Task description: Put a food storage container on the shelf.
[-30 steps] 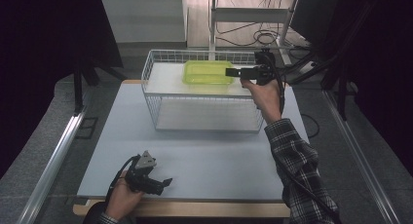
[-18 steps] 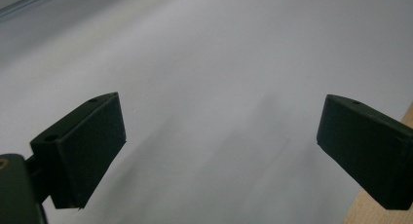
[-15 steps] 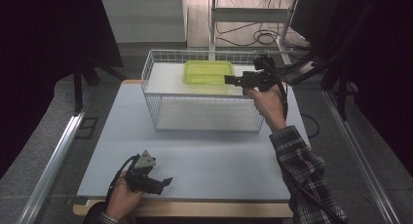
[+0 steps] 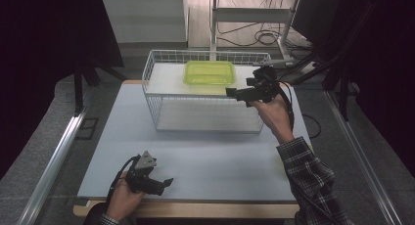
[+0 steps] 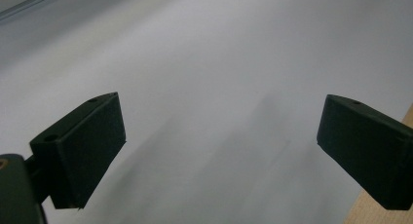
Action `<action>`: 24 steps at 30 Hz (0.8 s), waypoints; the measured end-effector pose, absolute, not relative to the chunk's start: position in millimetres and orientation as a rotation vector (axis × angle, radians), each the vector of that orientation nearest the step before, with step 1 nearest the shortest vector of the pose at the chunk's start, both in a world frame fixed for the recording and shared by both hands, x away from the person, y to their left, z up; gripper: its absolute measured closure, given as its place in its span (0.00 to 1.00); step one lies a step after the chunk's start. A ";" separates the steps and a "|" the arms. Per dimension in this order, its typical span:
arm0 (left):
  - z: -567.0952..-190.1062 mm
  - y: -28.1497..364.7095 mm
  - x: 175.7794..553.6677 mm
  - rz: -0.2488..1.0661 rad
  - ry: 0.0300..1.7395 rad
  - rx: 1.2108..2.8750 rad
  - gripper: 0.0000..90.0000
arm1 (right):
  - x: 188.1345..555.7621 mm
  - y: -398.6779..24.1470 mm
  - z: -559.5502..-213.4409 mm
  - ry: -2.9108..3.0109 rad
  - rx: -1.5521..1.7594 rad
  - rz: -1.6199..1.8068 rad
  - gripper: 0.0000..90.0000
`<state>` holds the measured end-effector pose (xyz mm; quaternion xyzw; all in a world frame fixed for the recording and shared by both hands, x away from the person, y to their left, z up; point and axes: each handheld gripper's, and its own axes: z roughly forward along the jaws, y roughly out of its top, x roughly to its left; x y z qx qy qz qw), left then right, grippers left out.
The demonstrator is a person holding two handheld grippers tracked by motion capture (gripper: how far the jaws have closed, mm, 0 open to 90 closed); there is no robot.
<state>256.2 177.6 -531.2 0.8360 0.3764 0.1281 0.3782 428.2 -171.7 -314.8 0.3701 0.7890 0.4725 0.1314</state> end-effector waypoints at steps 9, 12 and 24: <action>-531.5 177.2 256.2 0.328 0.958 2.144 0.04 | 411.5 -170.8 -324.1 2.319 1.012 1.319 0.03; -531.5 177.2 256.2 0.328 0.957 2.144 0.04 | 407.9 -170.9 -328.6 2.325 1.003 1.320 0.03; -531.7 176.7 256.0 0.325 0.955 2.144 0.04 | 392.5 -172.4 -353.9 2.339 0.967 1.296 0.00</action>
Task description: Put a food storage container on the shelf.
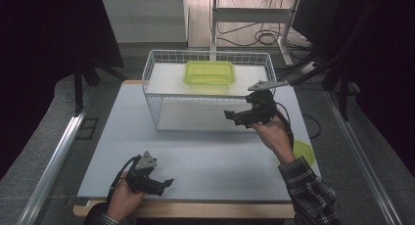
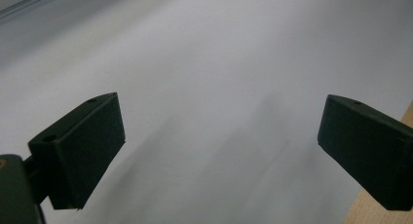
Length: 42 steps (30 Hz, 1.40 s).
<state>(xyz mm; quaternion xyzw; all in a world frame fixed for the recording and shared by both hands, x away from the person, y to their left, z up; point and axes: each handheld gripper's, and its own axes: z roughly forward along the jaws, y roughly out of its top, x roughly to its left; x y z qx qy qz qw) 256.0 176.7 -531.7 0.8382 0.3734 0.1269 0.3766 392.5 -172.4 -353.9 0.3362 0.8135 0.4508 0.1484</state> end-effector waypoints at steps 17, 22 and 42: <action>-530.0 176.1 254.6 0.342 0.935 2.133 0.04 | 371.3 -177.4 -381.3 2.344 0.940 1.293 0.00; -529.7 176.0 254.4 0.347 0.931 2.134 0.04 | 365.7 -179.9 -388.0 2.342 0.934 1.293 0.01; -529.3 175.9 254.0 0.360 0.924 2.130 0.04 | 343.9 -192.8 -418.6 2.340 0.957 1.277 0.01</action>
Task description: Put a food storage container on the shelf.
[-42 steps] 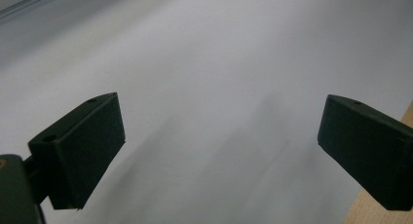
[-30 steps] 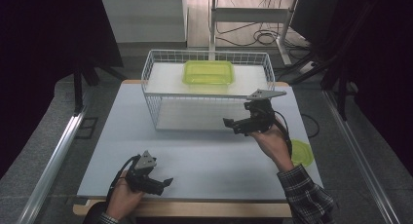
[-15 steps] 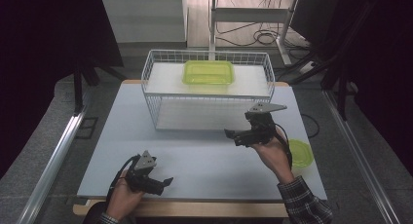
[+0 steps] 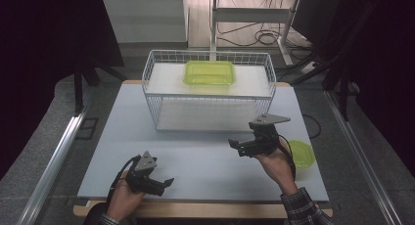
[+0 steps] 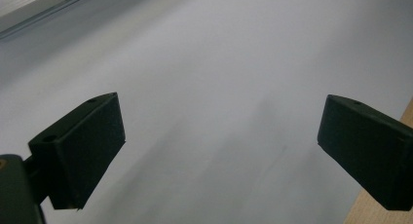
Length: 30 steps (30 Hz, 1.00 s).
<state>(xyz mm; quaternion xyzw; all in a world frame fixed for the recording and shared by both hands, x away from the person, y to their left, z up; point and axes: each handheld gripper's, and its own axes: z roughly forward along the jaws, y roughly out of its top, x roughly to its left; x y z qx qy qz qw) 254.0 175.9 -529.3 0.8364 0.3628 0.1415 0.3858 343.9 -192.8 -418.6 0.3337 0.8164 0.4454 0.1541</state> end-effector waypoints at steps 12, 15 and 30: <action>-529.4 175.5 253.7 0.363 0.922 2.134 0.04 | 333.8 -201.7 -437.6 2.352 0.993 1.247 0.01; -529.2 175.6 253.6 0.365 0.921 2.134 0.04 | 331.4 -204.4 -440.8 2.350 0.997 1.249 0.01; -529.2 175.3 253.4 0.363 0.922 2.135 0.04 | 313.2 -228.6 -461.4 2.324 1.032 1.241 0.01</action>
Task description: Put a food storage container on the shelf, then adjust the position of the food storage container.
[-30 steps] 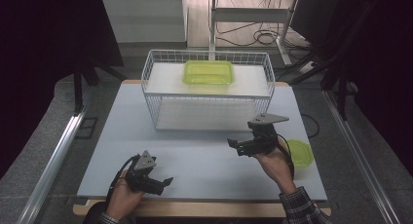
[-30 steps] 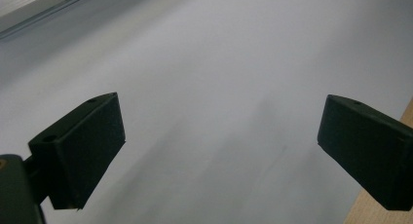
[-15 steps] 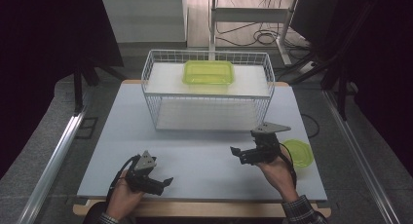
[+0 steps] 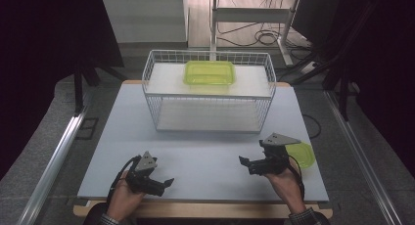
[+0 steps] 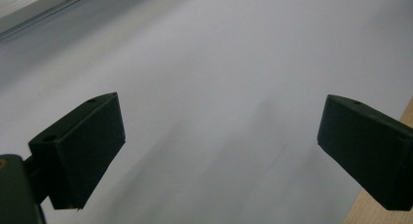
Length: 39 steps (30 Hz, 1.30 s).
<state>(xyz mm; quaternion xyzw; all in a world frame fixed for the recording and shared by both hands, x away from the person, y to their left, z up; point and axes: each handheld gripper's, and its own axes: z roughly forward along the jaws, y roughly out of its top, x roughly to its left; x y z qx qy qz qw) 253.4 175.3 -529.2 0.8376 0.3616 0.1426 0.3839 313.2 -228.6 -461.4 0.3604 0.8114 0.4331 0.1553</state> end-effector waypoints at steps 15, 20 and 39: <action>-529.9 174.1 253.3 0.362 0.912 2.148 0.04 | 303.0 -228.7 -491.2 2.382 1.043 1.142 0.04; -529.9 173.9 253.0 0.364 0.912 2.150 0.04 | 304.9 -227.1 -498.9 2.412 1.061 1.114 0.04; -531.1 173.0 253.6 0.364 0.910 2.163 0.04 | 315.1 -268.8 -467.0 2.255 1.242 1.145 0.26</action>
